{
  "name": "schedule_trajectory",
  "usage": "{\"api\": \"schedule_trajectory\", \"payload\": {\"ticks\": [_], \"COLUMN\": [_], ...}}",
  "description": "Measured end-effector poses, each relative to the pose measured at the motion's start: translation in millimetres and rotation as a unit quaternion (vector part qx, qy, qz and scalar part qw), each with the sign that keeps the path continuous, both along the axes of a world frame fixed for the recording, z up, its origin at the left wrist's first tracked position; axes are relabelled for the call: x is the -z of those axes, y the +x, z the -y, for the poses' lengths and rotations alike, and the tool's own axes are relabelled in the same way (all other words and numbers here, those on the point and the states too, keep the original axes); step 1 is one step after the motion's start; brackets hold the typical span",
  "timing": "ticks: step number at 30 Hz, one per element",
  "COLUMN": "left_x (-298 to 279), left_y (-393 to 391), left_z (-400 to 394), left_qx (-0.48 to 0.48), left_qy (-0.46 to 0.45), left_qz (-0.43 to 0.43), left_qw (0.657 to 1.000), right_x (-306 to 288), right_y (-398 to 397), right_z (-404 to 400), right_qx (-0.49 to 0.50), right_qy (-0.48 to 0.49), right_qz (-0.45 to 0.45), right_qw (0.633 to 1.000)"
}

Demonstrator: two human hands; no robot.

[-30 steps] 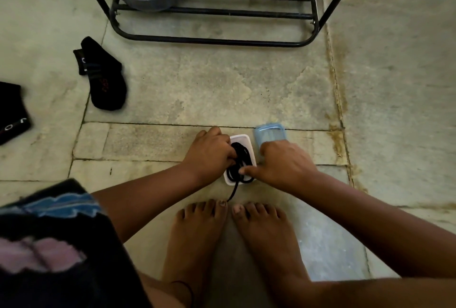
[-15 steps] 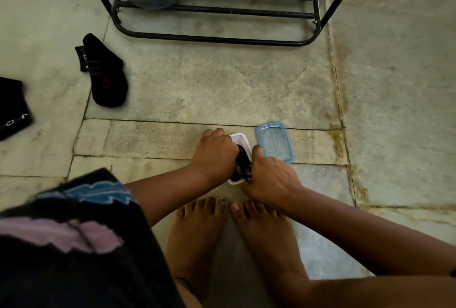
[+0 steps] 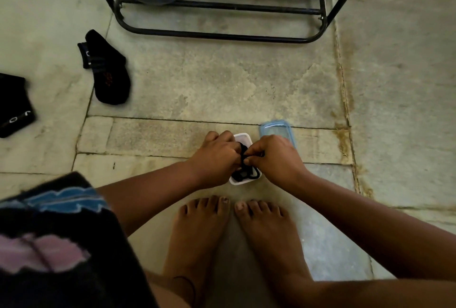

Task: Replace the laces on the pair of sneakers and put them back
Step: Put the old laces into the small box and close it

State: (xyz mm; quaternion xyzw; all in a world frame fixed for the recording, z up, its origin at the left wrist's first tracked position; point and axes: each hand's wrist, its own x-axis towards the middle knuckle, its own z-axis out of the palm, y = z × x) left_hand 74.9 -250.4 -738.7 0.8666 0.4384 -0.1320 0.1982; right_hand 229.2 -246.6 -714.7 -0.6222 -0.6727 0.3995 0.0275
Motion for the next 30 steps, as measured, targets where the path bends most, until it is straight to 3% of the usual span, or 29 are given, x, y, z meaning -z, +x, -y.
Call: {"api": "schedule_trajectory", "payload": {"ticks": [4, 9, 12, 17, 22, 26, 30], "left_x": [-1, 9, 17, 13, 11, 14, 15], "left_y": [-10, -16, -17, -18, -32, -39, -38], "left_z": [-7, -13, -12, -6, -8, -3, 6], "left_qx": [0.047, 0.046, 0.022, -0.149, -0.277, -0.422, -0.417], "left_qy": [-0.048, -0.012, 0.036, 0.05, 0.035, -0.035, -0.085], "left_qz": [-0.009, 0.141, 0.173, 0.264, 0.294, 0.326, 0.322], "left_qw": [0.998, 0.989, 0.984, 0.952, 0.914, 0.845, 0.846], "right_x": [0, 1, 0, 4, 3, 3, 5], "right_y": [0, -4, -7, -12, -13, -13, -16], "right_z": [-1, -2, -6, -3, -2, -2, -5], "right_qx": [0.013, 0.047, 0.076, 0.067, 0.002, -0.041, -0.136], "right_qy": [-0.038, -0.027, -0.023, -0.01, 0.024, 0.059, 0.079], "right_qz": [-0.022, -0.026, -0.05, -0.047, -0.007, 0.013, 0.05], "right_qw": [0.999, 0.998, 0.996, 0.997, 1.0, 0.997, 0.986]}}
